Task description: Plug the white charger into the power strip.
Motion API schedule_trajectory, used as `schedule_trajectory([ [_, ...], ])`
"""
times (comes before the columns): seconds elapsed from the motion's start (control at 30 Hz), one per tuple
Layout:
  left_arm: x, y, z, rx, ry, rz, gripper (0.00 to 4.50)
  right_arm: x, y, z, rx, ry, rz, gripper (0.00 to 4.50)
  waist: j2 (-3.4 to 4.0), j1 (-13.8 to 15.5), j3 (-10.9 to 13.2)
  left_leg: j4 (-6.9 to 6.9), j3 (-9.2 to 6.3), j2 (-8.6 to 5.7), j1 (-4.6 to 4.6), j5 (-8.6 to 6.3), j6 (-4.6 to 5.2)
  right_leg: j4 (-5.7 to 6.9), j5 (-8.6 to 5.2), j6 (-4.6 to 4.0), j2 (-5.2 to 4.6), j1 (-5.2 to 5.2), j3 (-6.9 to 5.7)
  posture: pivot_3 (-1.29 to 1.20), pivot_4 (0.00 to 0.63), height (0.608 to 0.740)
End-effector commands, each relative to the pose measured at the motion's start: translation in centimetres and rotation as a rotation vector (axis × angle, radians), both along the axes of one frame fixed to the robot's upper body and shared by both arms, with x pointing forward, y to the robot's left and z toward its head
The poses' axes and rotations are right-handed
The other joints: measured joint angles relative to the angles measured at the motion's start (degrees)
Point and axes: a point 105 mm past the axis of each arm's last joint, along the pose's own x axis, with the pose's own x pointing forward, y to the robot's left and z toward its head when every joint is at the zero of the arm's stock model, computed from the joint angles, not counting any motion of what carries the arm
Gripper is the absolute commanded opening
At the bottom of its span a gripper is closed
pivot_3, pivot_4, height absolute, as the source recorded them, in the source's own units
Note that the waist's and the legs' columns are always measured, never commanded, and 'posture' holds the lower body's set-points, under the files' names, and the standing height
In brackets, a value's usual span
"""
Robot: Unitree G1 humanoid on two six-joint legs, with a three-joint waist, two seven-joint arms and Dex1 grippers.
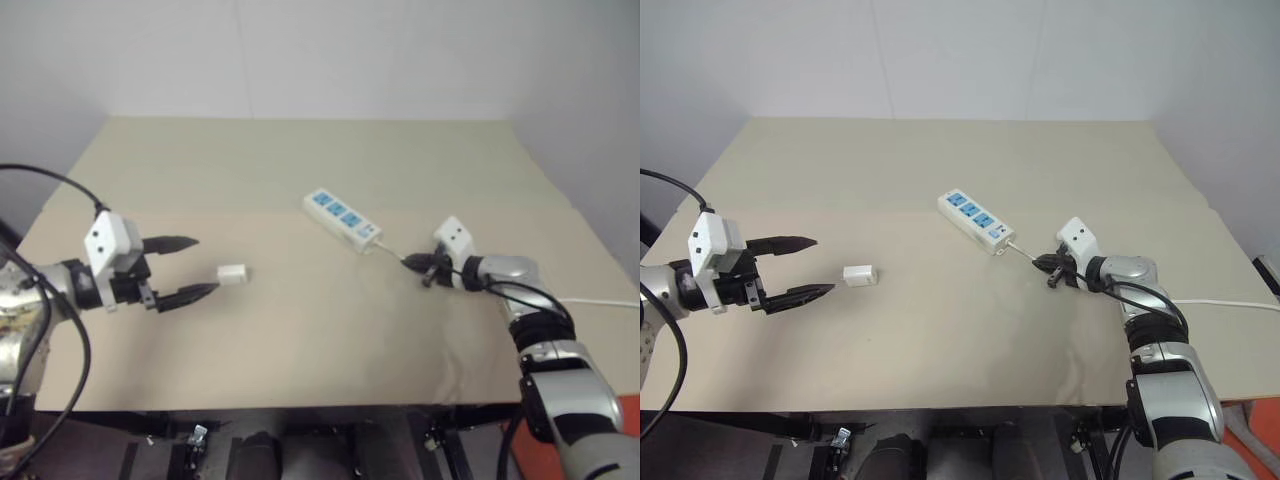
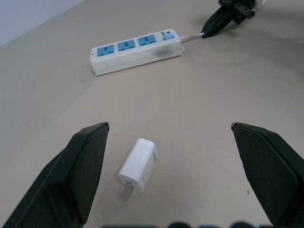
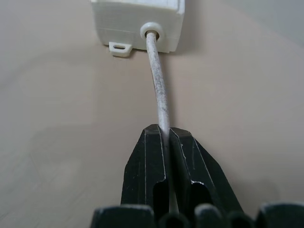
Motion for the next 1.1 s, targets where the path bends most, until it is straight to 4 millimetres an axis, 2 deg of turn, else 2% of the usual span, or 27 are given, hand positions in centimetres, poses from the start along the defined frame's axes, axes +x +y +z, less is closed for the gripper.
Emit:
schedule_trajectory([
  [0.03,0.1,0.1,1.0,0.009,-0.053,-0.006,4.50,-1.3,1.5,1.2,0.044,-0.075,0.121,0.01,0.00,-0.1,0.0,0.00,-0.01,0.00,0.00,0.00,0.00,-0.01,0.00,0.00,0.00,0.00,0.00,0.00,0.150,0.740],
  [0.13,0.4,0.3,1.0,0.020,-0.053,-0.003,4.50,-3.1,1.6,1.3,0.032,-0.094,0.194,0.01,0.01,0.0,0.0,0.00,0.00,0.01,-0.01,0.00,0.00,0.00,0.00,0.00,0.00,-0.01,0.01,0.00,0.150,0.740],
  [0.3,0.5,0.4,0.7,0.034,-0.056,-0.005,4.50,-7.1,0.6,1.0,0.012,-0.088,0.257,0.01,0.03,0.3,0.0,0.01,-0.02,-0.01,-0.06,0.00,0.00,0.00,-0.01,0.02,-0.03,-0.03,-0.02,0.00,0.150,0.740],
  [0.47,0.7,0.3,0.7,0.020,-0.060,-0.030,4.50,-7.9,0.4,0.5,0.010,-0.117,0.189,0.01,0.02,0.1,0.0,0.04,0.03,-0.01,0.04,0.00,0.00,0.05,-0.01,0.02,0.00,-0.01,0.02,0.00,0.150,0.740],
  [0.7,1.4,-0.6,0.7,0.025,-0.063,-0.076,4.50,-7.6,1.3,1.7,0.113,-0.161,0.069,2.36,0.02,0.3,0.0,0.03,0.02,-0.01,0.01,0.01,-0.01,0.04,-0.01,0.02,0.01,-0.01,0.04,0.00,0.150,0.740],
  [0.9,1.6,-0.6,0.7,0.026,-0.072,-0.080,4.50,-8.1,2.9,2.9,0.330,-0.216,-0.033,4.45,0.03,0.5,0.0,0.03,-0.02,0.00,-0.09,0.00,-0.01,0.01,-0.01,0.02,0.01,-0.06,0.00,0.00,0.150,0.740],
  [1.0,1.8,-0.9,0.8,0.015,-0.082,-0.098,4.50,-8.5,4.0,3.3,0.407,-0.216,-0.043,4.48,0.03,0.6,0.0,0.07,-0.01,-0.01,-0.07,0.01,-0.01,0.04,-0.01,0.02,-0.01,-0.04,0.00,0.00,0.150,0.740],
  [1.1,2.1,-1.2,0.8,0.018,-0.087,-0.104,4.50,-8.1,5.4,2.9,0.389,-0.258,-0.089,4.48,0.03,0.7,0.0,0.07,-0.01,-0.01,-0.03,0.01,-0.01,0.07,-0.01,0.02,0.00,-0.02,0.00,0.00,0.150,0.740],
])
